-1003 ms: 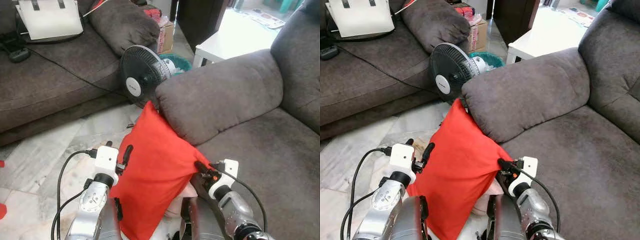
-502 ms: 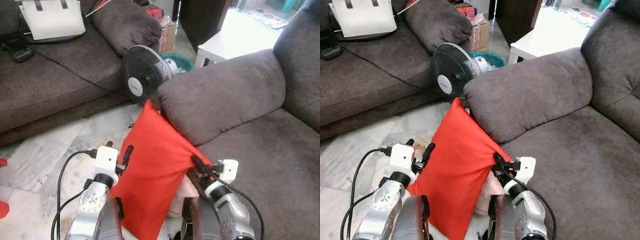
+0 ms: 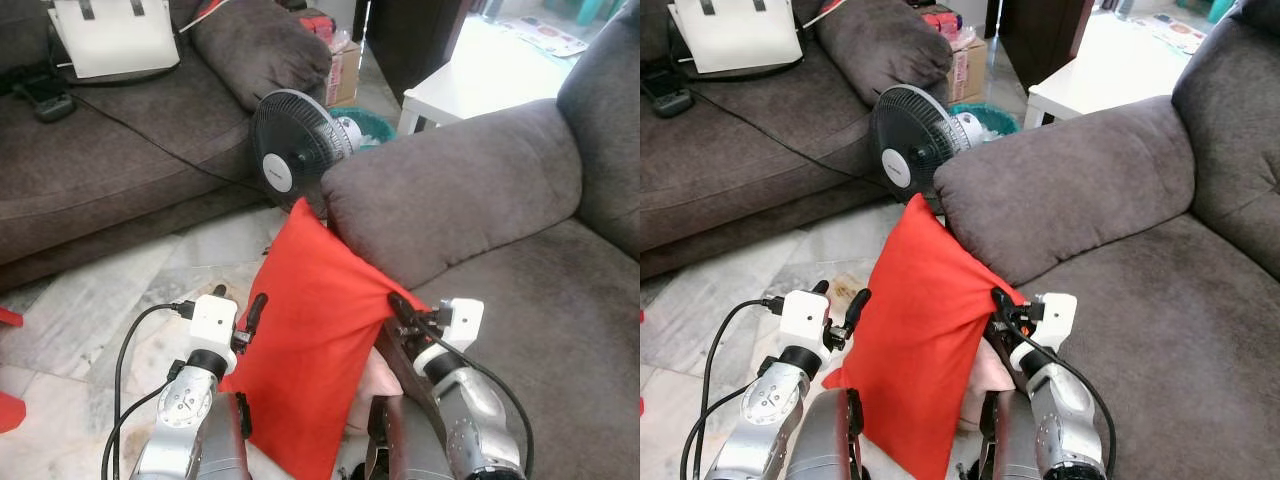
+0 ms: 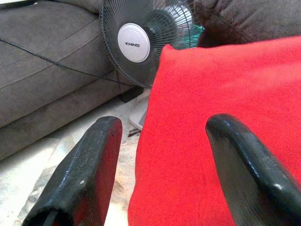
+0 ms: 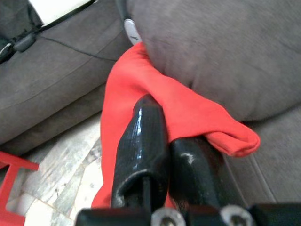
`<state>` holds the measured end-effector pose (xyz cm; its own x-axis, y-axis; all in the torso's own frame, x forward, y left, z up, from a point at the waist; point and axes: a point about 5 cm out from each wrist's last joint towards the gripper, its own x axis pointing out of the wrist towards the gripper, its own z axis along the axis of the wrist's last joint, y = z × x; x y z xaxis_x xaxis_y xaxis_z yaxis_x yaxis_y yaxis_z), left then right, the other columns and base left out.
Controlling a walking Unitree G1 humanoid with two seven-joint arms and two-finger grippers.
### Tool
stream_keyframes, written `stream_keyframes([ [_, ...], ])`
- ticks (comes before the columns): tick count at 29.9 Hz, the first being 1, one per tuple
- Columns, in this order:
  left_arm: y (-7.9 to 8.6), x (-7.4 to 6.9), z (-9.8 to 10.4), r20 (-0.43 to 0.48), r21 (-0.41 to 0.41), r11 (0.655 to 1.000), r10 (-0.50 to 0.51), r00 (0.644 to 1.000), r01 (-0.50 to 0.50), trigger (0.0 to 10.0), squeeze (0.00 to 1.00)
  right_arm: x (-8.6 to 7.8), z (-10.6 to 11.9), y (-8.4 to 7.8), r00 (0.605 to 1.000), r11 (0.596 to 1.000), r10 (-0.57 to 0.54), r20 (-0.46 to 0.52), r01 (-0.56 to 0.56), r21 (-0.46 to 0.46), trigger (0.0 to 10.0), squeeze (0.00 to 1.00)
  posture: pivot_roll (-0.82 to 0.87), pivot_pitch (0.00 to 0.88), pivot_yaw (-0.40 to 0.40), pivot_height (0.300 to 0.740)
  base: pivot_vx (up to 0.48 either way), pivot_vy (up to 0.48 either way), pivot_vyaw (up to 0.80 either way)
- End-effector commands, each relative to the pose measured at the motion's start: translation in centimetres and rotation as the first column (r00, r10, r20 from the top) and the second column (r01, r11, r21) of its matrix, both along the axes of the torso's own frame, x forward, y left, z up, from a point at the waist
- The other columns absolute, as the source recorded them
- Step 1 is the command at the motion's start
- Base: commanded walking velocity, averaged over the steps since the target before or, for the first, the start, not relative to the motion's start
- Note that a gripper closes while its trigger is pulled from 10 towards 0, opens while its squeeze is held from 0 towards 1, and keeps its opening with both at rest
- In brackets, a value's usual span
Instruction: Move the pillow to the sofa from floor
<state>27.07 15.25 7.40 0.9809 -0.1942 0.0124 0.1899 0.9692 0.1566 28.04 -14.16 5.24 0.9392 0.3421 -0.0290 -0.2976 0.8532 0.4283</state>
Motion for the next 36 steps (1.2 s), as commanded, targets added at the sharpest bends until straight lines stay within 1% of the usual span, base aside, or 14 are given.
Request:
stream_keyframes([
  [1, -0.1, -0.3, -0.6, -0.019, -0.003, 1.0, -0.008, 1.0, 0.008, 10.0, 0.0, -1.0, 0.7, 0.7, 0.999, 0.999, -0.022, 0.047, 0.021, 0.036, 10.0, 0.0, 0.14, 0.065, -0.056, 0.571, -0.277, 0.0, 0.0],
  [10, -0.1, -0.1, -0.5, -0.016, -0.002, 1.0, -0.015, 1.0, 0.015, 10.0, 0.0, -1.4, 1.2, 1.0, 1.0, 0.999, -0.018, 0.025, 0.017, 0.032, 10.0, 0.0, 0.14, 0.069, -0.055, 0.571, -0.274, 0.0, 0.0],
  [20, -0.2, 0.0, -0.4, -0.016, -0.003, 1.0, -0.012, 1.0, 0.012, 10.0, 0.0, -1.8, 0.0, 0.6, 1.0, 1.0, -0.015, -0.022, 0.016, 0.018, 10.0, 0.0, 0.15, 0.084, -0.056, 0.571, -0.283, 0.0, 0.0],
  [36, -0.2, 0.0, -0.4, -0.012, -0.01, 1.0, -0.008, 1.0, 0.008, 10.0, 0.0, -2.0, 0.2, 0.8, 0.999, 0.999, -0.024, -0.024, 0.024, 0.021, 10.0, 0.0, 0.14, 0.097, -0.059, 0.571, -0.276, 0.0, 0.0],
])
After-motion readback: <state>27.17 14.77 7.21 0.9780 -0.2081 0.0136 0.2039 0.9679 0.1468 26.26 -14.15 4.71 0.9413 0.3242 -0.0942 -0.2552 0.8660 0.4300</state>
